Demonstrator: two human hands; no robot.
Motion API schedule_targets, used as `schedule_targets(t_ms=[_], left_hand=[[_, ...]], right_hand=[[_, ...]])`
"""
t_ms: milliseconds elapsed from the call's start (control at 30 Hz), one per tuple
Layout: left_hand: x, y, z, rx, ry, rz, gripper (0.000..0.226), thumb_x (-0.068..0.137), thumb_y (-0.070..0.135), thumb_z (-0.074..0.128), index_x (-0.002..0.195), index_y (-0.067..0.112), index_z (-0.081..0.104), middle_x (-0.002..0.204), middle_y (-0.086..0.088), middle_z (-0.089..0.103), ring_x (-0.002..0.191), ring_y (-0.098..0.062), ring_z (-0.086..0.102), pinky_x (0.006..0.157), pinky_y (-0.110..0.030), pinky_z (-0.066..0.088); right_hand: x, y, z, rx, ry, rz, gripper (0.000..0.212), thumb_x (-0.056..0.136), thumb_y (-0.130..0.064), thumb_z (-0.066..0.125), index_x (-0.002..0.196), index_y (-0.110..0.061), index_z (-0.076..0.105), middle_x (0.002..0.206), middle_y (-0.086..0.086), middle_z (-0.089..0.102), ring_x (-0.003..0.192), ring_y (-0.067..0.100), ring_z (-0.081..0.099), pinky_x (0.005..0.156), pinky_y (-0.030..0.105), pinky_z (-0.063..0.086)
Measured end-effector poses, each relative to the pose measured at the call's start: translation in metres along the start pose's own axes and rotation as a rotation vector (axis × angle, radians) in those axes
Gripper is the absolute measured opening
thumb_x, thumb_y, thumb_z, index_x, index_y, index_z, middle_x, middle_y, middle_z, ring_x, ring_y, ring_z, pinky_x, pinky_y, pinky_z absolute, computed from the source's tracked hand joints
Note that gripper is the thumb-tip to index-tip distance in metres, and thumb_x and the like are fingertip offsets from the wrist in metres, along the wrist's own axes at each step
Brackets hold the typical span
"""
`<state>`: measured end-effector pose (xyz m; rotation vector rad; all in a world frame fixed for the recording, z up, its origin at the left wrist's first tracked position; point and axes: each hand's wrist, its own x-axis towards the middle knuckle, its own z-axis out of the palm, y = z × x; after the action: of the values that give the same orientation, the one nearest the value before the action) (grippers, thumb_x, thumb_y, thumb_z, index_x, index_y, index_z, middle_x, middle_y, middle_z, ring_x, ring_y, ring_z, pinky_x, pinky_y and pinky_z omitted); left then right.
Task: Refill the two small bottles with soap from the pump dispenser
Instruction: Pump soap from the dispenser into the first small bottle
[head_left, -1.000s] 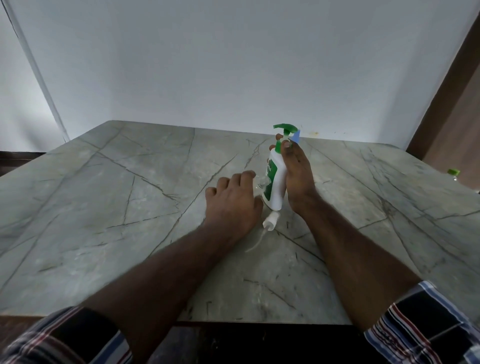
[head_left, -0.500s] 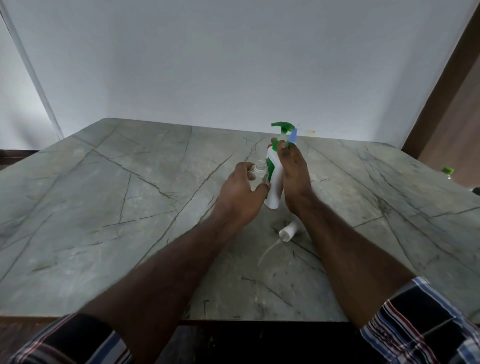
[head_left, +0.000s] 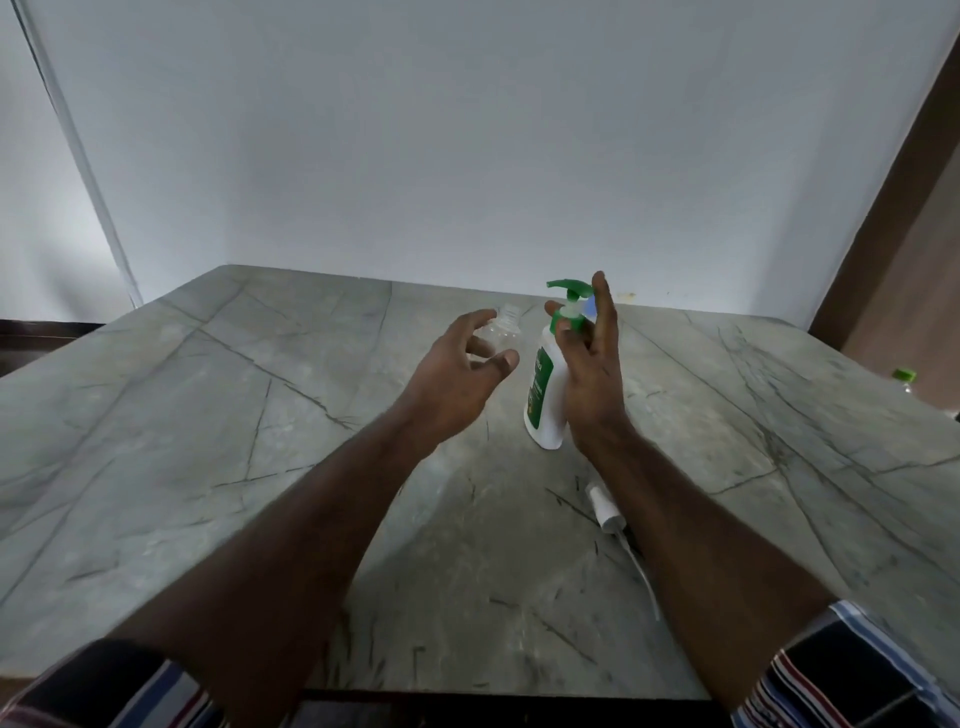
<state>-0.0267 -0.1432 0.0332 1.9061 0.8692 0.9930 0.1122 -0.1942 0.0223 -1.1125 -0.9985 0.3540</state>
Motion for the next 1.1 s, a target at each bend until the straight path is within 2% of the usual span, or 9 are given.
schedule_targets(t_ms=[100,267,433,567,667,767,800,1033,1100], left_hand=[[0.003,0.011,-0.002,-0.051,-0.011,0.038,0.053,0.094,0.035,0.066,0.141,0.034,0.043,0.112,0.008,0.056,0.099,-0.012,0.063,0.086,-0.041,0.060],[0.007,0.016,-0.002,-0.080,-0.016,0.045,0.050,0.094,0.034,0.066,0.140,0.036,0.047,0.109,0.012,0.057,0.097,-0.011,0.064,0.084,-0.040,0.061],[0.011,0.020,0.001,-0.107,-0.028,0.048,0.051,0.094,0.034,0.066,0.141,0.040,0.048,0.111,0.008,0.058,0.096,-0.014,0.065,0.078,-0.043,0.062],[0.013,0.023,0.002,-0.131,-0.022,0.048,0.051,0.095,0.032,0.065,0.143,0.038,0.047,0.108,0.010,0.058,0.097,-0.016,0.065,0.081,-0.042,0.062],[0.012,0.023,0.005,-0.148,-0.023,0.052,0.053,0.096,0.031,0.065,0.145,0.037,0.046,0.109,0.013,0.058,0.097,-0.013,0.065,0.082,-0.039,0.062],[0.013,0.022,0.010,-0.189,-0.010,0.047,0.053,0.095,0.030,0.066,0.143,0.035,0.047,0.115,0.011,0.058,0.099,-0.010,0.065,0.083,-0.039,0.061],[0.013,0.022,0.012,-0.195,-0.004,0.046,0.052,0.095,0.029,0.066,0.143,0.034,0.047,0.118,0.010,0.058,0.099,-0.008,0.064,0.084,-0.038,0.061],[0.015,0.019,0.017,-0.232,0.003,0.039,0.051,0.095,0.027,0.066,0.142,0.034,0.047,0.133,0.006,0.053,0.096,0.000,0.059,0.075,-0.022,0.057],[0.015,0.017,0.018,-0.233,0.004,0.037,0.052,0.095,0.025,0.066,0.143,0.033,0.047,0.140,0.001,0.053,0.098,-0.004,0.060,0.075,-0.021,0.056]], right_hand=[[0.000,-0.001,0.001,-0.046,-0.002,-0.039,0.058,0.100,-0.014,0.045,0.148,-0.041,0.027,0.127,-0.034,0.049,0.119,0.007,0.058,0.110,0.046,0.040],[0.002,-0.001,0.002,-0.037,0.016,-0.086,0.054,0.095,-0.024,0.048,0.135,-0.058,0.035,0.147,-0.010,0.042,0.125,0.017,0.055,0.110,0.052,0.039],[0.004,0.000,0.000,-0.060,-0.009,-0.103,0.052,0.098,-0.017,0.049,0.141,-0.043,0.036,0.145,-0.010,0.045,0.128,0.014,0.051,0.110,0.049,0.039],[0.006,0.001,0.000,-0.054,-0.015,-0.112,0.050,0.096,-0.019,0.049,0.140,-0.040,0.038,0.144,-0.006,0.047,0.128,0.018,0.050,0.110,0.052,0.038],[0.006,0.002,-0.001,-0.063,-0.022,-0.117,0.048,0.098,-0.017,0.047,0.142,-0.036,0.037,0.138,-0.016,0.049,0.125,0.011,0.051,0.109,0.044,0.041],[0.008,0.004,-0.004,-0.098,-0.039,-0.122,0.051,0.101,-0.012,0.045,0.144,-0.037,0.033,0.122,-0.049,0.044,0.116,-0.013,0.049,0.099,0.021,0.041],[0.009,0.004,-0.004,-0.109,-0.037,-0.119,0.052,0.101,-0.011,0.045,0.145,-0.036,0.033,0.118,-0.054,0.041,0.113,-0.019,0.048,0.095,0.015,0.039],[0.010,0.003,-0.003,-0.175,0.019,-0.133,0.044,0.100,-0.010,0.044,0.134,-0.037,0.039,0.109,-0.053,0.044,0.107,-0.020,0.048,0.092,0.010,0.039],[0.011,0.004,-0.001,-0.188,0.033,-0.134,0.039,0.101,-0.012,0.044,0.134,-0.033,0.041,0.112,-0.045,0.046,0.104,-0.016,0.050,0.088,0.007,0.038]])
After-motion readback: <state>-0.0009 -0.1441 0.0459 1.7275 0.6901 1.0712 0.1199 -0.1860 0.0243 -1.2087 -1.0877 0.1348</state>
